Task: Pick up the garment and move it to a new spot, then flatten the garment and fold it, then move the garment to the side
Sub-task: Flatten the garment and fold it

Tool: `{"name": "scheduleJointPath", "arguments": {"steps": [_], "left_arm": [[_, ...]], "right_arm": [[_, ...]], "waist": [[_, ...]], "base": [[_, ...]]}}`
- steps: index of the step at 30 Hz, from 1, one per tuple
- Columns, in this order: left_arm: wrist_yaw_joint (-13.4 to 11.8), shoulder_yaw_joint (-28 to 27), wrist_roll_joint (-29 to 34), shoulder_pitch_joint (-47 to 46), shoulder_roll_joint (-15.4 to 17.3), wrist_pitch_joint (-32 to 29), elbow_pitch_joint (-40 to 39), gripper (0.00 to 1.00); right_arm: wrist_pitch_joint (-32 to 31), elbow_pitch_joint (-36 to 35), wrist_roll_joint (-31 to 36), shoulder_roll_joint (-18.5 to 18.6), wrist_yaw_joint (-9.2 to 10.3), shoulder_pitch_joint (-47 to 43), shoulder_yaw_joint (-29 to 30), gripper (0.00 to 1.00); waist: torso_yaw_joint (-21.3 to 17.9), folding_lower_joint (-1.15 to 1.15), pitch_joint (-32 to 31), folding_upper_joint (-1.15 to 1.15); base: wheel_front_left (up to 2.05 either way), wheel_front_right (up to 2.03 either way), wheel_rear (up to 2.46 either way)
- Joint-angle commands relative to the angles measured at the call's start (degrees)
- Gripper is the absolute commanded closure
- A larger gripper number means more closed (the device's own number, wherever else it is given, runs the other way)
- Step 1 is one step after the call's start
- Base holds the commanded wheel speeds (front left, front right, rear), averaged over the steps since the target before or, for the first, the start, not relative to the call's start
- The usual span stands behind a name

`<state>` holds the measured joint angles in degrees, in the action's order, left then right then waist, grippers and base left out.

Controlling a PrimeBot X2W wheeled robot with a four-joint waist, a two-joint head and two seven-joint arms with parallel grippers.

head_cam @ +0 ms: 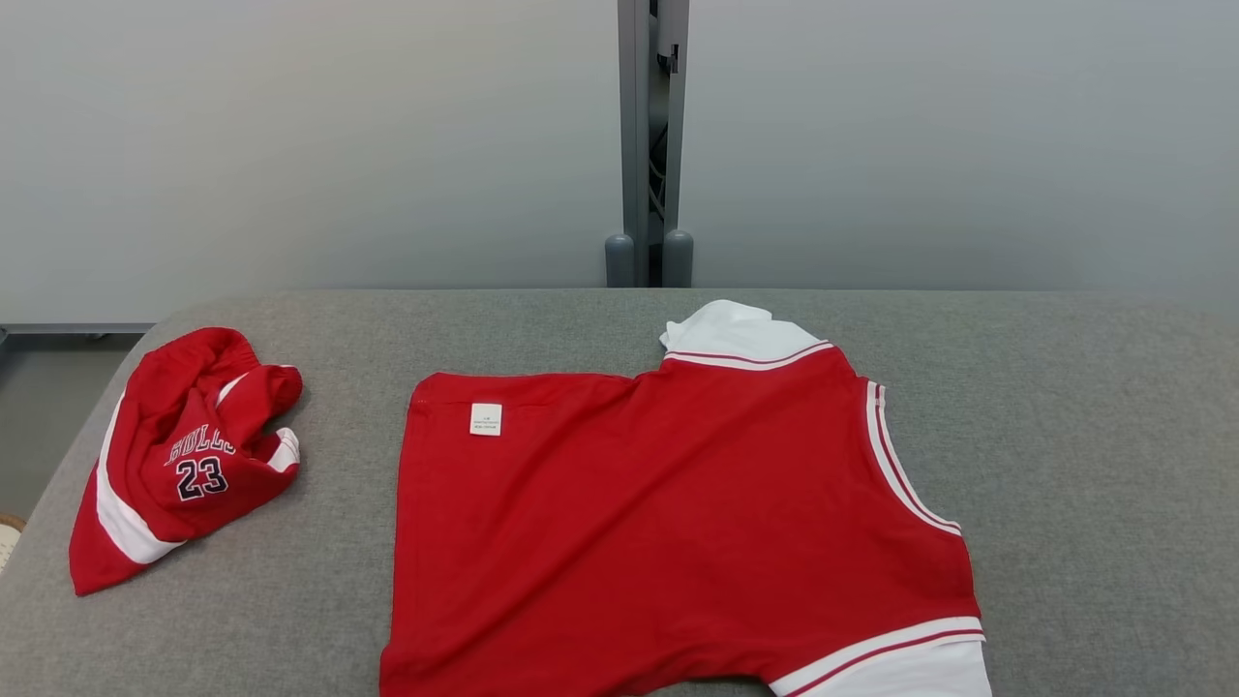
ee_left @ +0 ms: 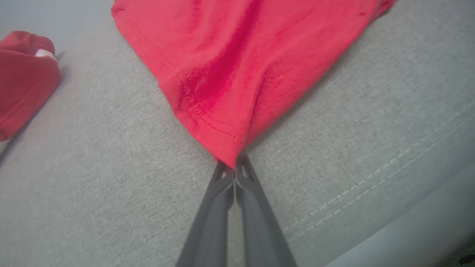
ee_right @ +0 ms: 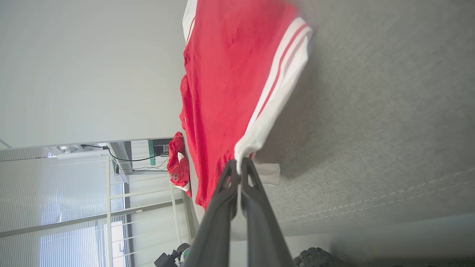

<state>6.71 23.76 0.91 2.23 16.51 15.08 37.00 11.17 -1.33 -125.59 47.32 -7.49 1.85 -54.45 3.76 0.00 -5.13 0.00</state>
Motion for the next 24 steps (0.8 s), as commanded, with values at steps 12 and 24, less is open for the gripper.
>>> {"name": "scheduleJointPath", "arguments": {"steps": [12, 24], "left_arm": [[-3.1, 4.4, 2.1, -1.0, 2.5, 0.0, 3.5, 1.00], [-2.7, 6.1, -0.1, -0.2, 3.3, 0.0, 2.8, 1.00]], "right_arm": [[-0.7, 1.9, -2.5, 3.2, 0.00, 1.6, -6.4, 1.00], [1.7, 3.2, -5.8, 5.7, 0.00, 4.3, -12.2, 1.00]], "waist": [[-0.5, 0.00, -0.8, 0.00], [-0.6, 0.00, -1.4, 0.00]], "base": [[0.00, 0.00, 0.00], [0.00, 0.00, 0.00]]}}
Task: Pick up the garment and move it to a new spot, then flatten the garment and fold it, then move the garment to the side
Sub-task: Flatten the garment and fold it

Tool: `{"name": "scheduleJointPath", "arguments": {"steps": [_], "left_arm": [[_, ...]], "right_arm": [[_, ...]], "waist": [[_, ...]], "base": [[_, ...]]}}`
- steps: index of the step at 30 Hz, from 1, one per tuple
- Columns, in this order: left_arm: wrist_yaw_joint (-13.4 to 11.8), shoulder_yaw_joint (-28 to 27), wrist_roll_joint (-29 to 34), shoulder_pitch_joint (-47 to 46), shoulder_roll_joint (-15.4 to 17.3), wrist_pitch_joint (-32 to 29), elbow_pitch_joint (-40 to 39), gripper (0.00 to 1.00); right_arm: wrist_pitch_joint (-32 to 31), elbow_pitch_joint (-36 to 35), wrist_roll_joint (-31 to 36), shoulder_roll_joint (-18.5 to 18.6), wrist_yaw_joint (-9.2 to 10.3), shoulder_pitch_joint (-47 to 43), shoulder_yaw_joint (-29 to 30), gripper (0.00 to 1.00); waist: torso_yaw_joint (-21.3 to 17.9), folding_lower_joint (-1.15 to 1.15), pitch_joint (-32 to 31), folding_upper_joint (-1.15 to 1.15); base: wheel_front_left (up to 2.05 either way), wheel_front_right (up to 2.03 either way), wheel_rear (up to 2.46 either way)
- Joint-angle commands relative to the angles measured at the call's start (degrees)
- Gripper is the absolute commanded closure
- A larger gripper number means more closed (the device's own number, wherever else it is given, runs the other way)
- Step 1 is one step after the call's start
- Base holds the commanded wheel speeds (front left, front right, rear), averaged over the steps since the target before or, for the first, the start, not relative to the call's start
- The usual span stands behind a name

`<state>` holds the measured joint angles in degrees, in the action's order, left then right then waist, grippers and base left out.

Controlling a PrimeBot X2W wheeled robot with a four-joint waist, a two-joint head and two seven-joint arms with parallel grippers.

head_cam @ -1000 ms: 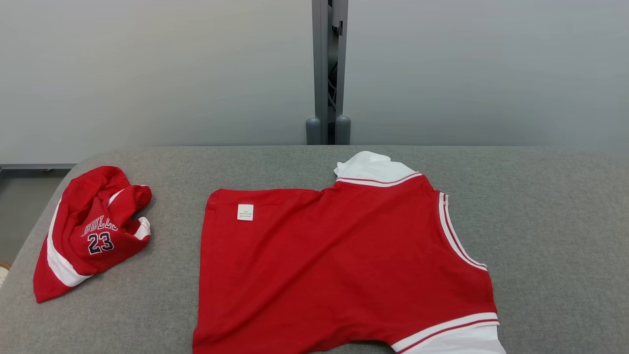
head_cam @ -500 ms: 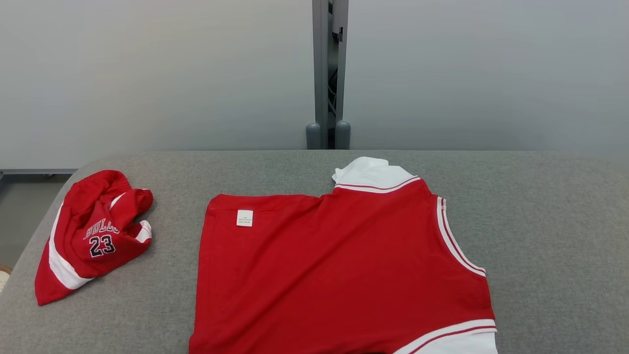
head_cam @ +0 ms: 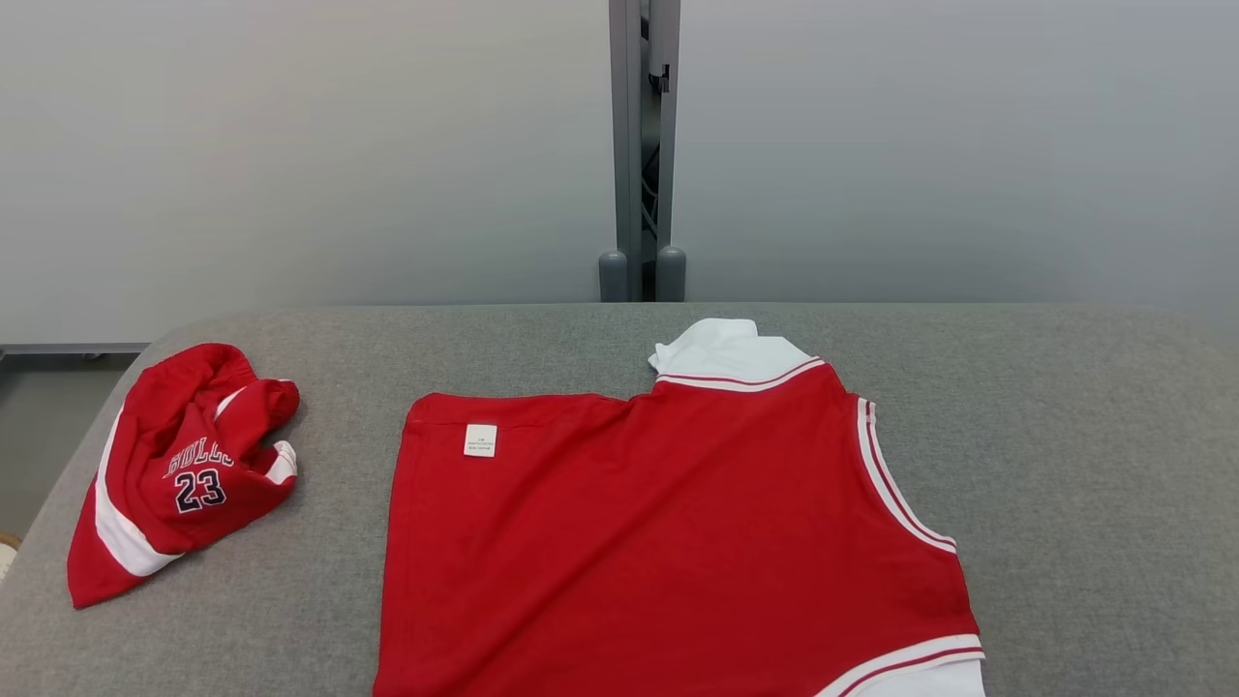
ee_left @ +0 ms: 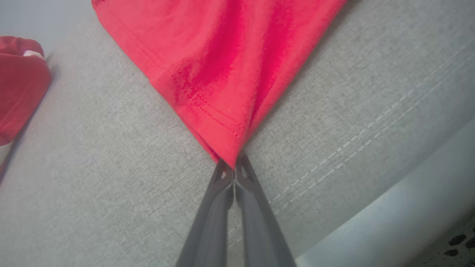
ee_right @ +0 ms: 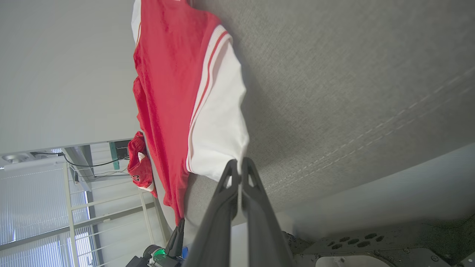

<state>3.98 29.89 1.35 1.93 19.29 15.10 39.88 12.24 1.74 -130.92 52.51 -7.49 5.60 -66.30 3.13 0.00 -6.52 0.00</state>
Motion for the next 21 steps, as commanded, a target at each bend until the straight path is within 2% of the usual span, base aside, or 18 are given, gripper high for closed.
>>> {"name": "scheduleJointPath", "arguments": {"steps": [1, 11, 21], "left_arm": [[-0.1, 0.0, -0.6, 0.2, 0.6, 0.0, -0.3, 1.00], [0.1, 0.6, -1.9, 1.6, 0.9, 0.0, -3.4, 1.00], [-0.8, -2.1, -4.0, 2.0, 0.8, 0.0, -10.0, 1.00]], "right_arm": [[0.7, -0.1, -0.7, 0.7, 0.00, 0.7, -0.8, 1.00], [1.6, -1.8, -0.8, 1.0, 0.00, 2.5, -2.4, 1.00], [2.8, -3.5, 1.9, 0.3, 0.00, 2.5, 2.0, 1.00]], "waist": [[0.0, 0.00, 0.0, 0.00], [0.2, 0.00, 0.1, 0.00], [0.7, 0.00, 0.1, 0.00]], "base": [[0.00, 0.00, 0.00], [0.00, 0.00, 0.00], [0.00, 0.00, 0.00]]}}
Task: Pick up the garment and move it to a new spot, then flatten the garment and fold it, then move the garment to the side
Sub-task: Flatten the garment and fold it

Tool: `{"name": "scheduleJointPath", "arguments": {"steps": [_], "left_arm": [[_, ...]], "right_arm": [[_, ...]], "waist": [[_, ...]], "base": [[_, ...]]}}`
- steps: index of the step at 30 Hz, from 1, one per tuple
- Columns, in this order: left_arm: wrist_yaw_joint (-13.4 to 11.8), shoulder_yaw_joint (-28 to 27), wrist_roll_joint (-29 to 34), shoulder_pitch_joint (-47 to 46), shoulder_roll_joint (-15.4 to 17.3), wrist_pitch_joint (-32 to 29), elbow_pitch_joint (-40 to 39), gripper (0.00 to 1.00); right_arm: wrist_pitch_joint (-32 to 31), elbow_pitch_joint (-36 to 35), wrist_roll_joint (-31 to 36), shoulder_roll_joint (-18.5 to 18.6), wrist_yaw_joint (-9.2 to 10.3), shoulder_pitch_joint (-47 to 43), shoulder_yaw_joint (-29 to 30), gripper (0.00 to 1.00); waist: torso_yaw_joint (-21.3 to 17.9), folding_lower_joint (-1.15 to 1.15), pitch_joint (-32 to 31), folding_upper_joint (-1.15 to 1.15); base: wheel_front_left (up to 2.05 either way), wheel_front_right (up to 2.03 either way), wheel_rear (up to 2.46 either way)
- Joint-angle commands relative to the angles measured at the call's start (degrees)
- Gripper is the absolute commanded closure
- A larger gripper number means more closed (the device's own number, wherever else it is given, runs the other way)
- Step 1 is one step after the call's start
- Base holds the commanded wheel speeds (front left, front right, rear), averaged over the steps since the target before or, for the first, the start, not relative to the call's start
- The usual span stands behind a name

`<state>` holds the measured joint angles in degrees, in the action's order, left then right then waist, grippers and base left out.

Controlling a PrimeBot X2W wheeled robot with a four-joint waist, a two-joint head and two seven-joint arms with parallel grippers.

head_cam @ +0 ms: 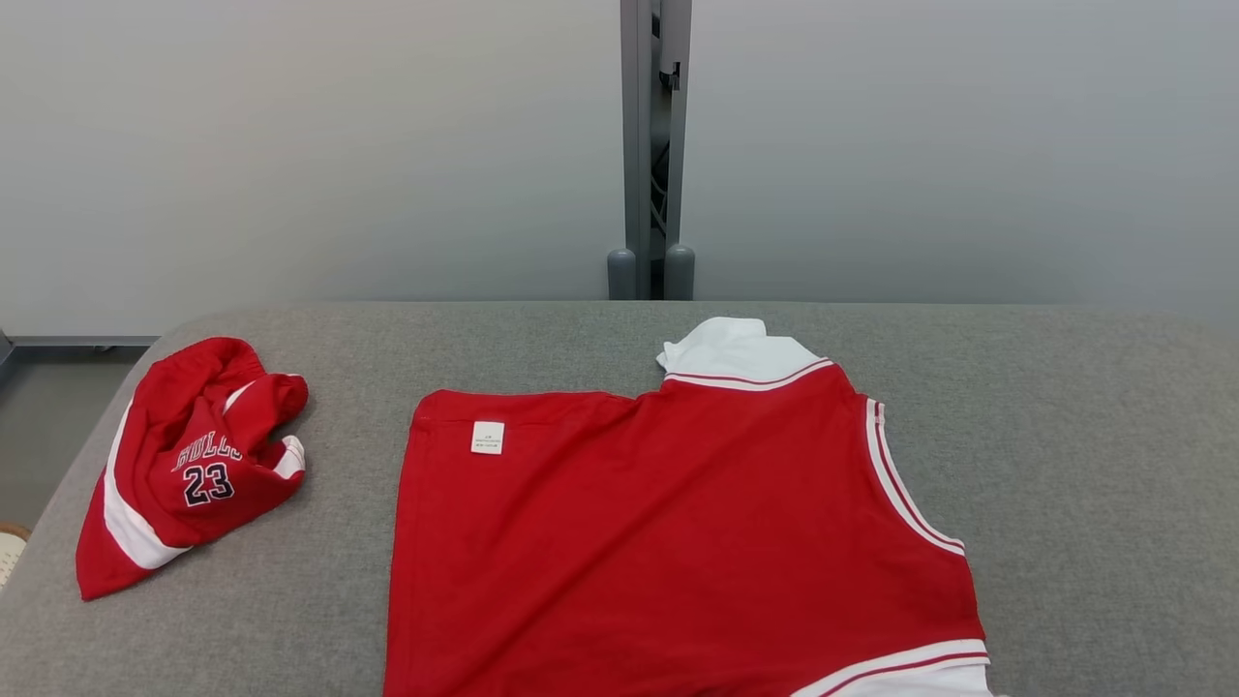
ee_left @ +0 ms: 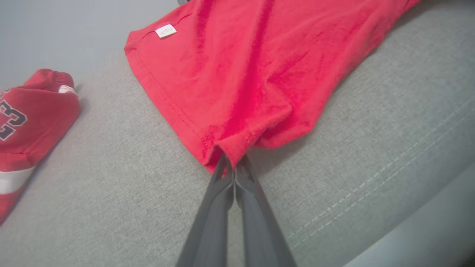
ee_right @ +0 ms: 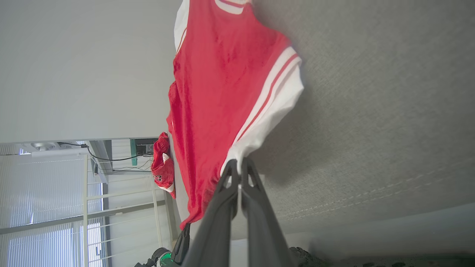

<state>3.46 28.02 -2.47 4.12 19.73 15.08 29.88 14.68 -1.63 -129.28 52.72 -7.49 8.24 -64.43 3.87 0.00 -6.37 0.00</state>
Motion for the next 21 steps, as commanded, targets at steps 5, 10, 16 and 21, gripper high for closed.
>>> {"name": "scheduleJointPath", "arguments": {"steps": [5, 10, 16, 21], "left_arm": [[-0.6, -2.2, -1.0, -0.2, 0.2, 0.0, -2.3, 1.00], [-0.4, -4.0, -1.4, 0.5, 0.0, 0.0, -3.2, 1.00], [0.0, -5.5, -1.8, 0.6, -0.8, 0.0, -3.8, 1.00], [0.8, -6.8, -2.2, -0.4, -2.0, 0.0, -3.3, 1.00]], "right_arm": [[0.6, -0.4, 1.5, -0.1, 0.00, -0.5, 3.1, 1.00], [0.6, -0.3, 2.8, -0.6, 0.00, -0.8, 6.3, 1.00], [0.6, 0.1, 4.6, -1.7, 0.00, -1.5, 10.5, 1.00], [0.6, 1.3, 6.2, -3.1, 0.00, -1.9, 13.6, 1.00]], "waist": [[0.0, 0.00, -0.1, 0.00], [-0.1, 0.00, -0.1, 0.00], [-0.1, 0.00, 0.0, 0.00], [-0.1, 0.00, 0.2, 0.00]], "base": [[0.00, 0.00, 0.00], [0.00, 0.00, 0.00], [0.00, 0.00, 0.00], [0.00, 0.00, 0.00]]}}
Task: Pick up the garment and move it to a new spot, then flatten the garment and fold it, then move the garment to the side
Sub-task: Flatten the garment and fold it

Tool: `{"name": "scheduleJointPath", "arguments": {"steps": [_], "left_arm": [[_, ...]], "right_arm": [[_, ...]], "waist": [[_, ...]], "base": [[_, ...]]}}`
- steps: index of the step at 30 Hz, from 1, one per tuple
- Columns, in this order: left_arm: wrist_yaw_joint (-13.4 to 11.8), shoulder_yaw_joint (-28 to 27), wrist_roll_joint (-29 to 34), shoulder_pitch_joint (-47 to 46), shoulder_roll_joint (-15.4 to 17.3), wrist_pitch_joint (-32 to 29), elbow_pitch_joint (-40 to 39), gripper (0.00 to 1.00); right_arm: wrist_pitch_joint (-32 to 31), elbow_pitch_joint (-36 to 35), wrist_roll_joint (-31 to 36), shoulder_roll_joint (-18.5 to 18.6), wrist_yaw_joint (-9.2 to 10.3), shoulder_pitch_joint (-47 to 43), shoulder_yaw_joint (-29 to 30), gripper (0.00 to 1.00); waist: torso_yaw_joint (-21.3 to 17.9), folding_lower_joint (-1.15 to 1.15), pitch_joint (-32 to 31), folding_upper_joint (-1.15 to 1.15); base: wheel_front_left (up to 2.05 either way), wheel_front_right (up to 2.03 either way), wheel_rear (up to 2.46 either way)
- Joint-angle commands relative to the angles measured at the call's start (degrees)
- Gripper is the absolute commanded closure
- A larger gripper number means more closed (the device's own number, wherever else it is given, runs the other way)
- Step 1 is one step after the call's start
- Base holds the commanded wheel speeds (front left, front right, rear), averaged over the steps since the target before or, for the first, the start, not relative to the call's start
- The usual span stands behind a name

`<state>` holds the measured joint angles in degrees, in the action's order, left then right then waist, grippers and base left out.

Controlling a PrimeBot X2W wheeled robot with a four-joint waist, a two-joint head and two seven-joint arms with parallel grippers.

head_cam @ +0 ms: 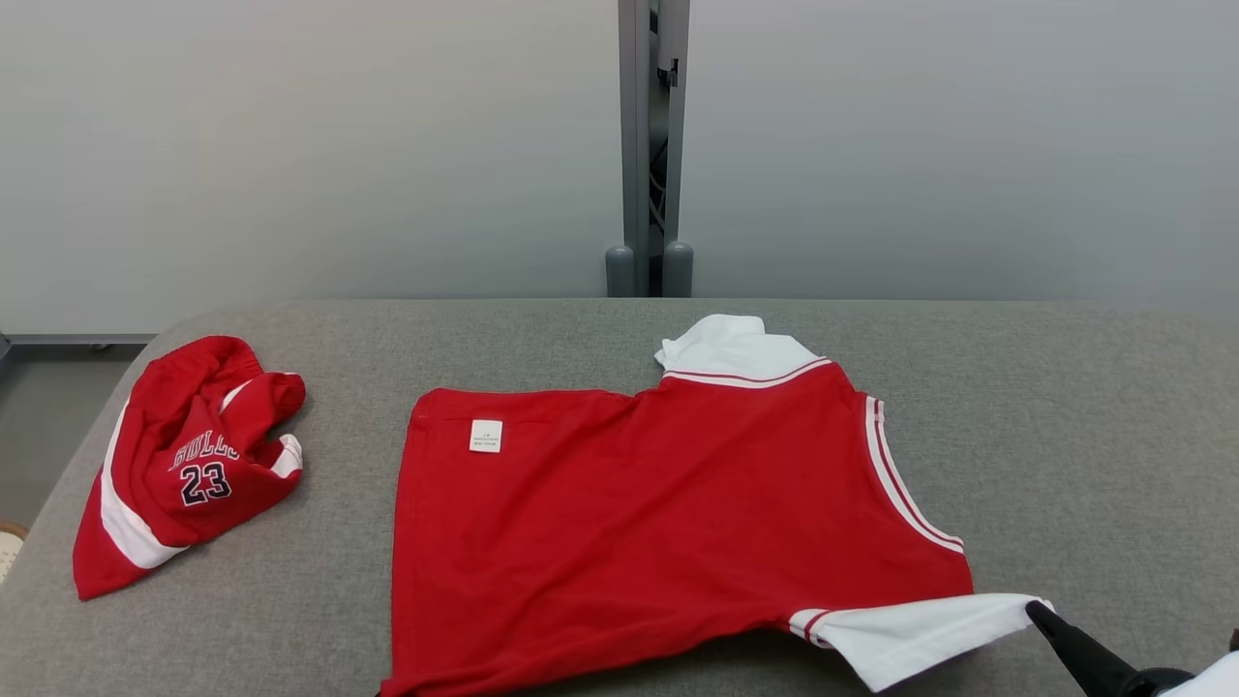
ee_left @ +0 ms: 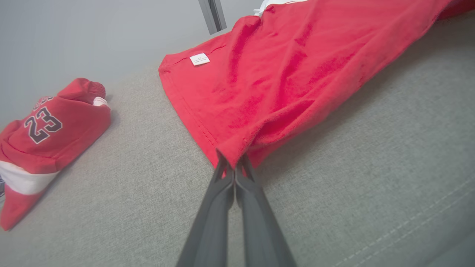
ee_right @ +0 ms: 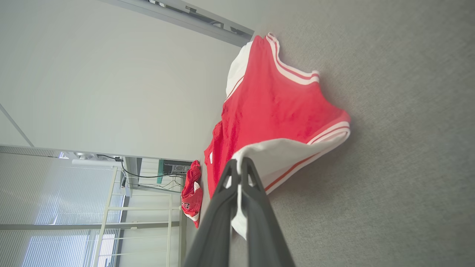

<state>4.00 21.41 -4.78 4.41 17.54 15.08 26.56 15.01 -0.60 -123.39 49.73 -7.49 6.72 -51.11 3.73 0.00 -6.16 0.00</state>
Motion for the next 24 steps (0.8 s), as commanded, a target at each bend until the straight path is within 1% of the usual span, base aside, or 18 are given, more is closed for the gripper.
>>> {"name": "scheduleJointPath", "arguments": {"steps": [1, 6, 13, 18, 20, 24], "left_arm": [[0.4, -0.3, 0.3, -0.9, 0.0, 0.0, 0.1, 1.00], [0.8, -0.7, 0.9, -2.1, -0.9, 0.0, 1.4, 1.00], [-1.1, -0.3, 3.3, -4.1, -0.8, 0.0, 2.8, 1.00], [-1.8, -0.2, 4.1, -5.6, -0.8, 0.0, 3.6, 1.00], [-1.9, 0.0, 4.3, -6.9, -1.1, 0.0, 5.7, 1.00], [-1.2, 0.6, 4.4, -10.1, -1.8, 0.0, 9.4, 1.00]], "right_arm": [[0.3, 0.6, 0.5, -0.3, 0.00, -0.3, 0.7, 1.00], [-0.1, 2.6, 1.9, -1.5, 0.00, 1.1, 0.9, 1.00], [-2.1, 6.6, 4.4, -2.9, 0.00, 4.6, -1.5, 1.00], [-3.0, 8.7, 4.9, -4.2, 0.00, 7.2, -2.7, 1.00], [-3.9, 10.3, 5.5, -5.3, 0.00, 9.2, -3.6, 1.00], [-4.9, 12.8, 5.8, -6.8, 0.00, 11.8, -4.6, 1.00]], "waist": [[0.0, 0.00, 0.1, 0.00], [0.1, 0.00, 0.8, 0.00], [0.1, 0.00, 1.6, 0.00], [0.1, 0.00, 2.2, 0.00], [0.2, 0.00, 2.7, 0.00], [0.1, 0.00, 3.5, 0.00]], "base": [[0.00, 0.00, 0.00], [0.00, 0.00, 0.00], [0.00, 0.00, 0.00], [0.00, 0.00, 0.00], [0.00, 0.00, 0.00], [0.00, 0.00, 0.00]]}}
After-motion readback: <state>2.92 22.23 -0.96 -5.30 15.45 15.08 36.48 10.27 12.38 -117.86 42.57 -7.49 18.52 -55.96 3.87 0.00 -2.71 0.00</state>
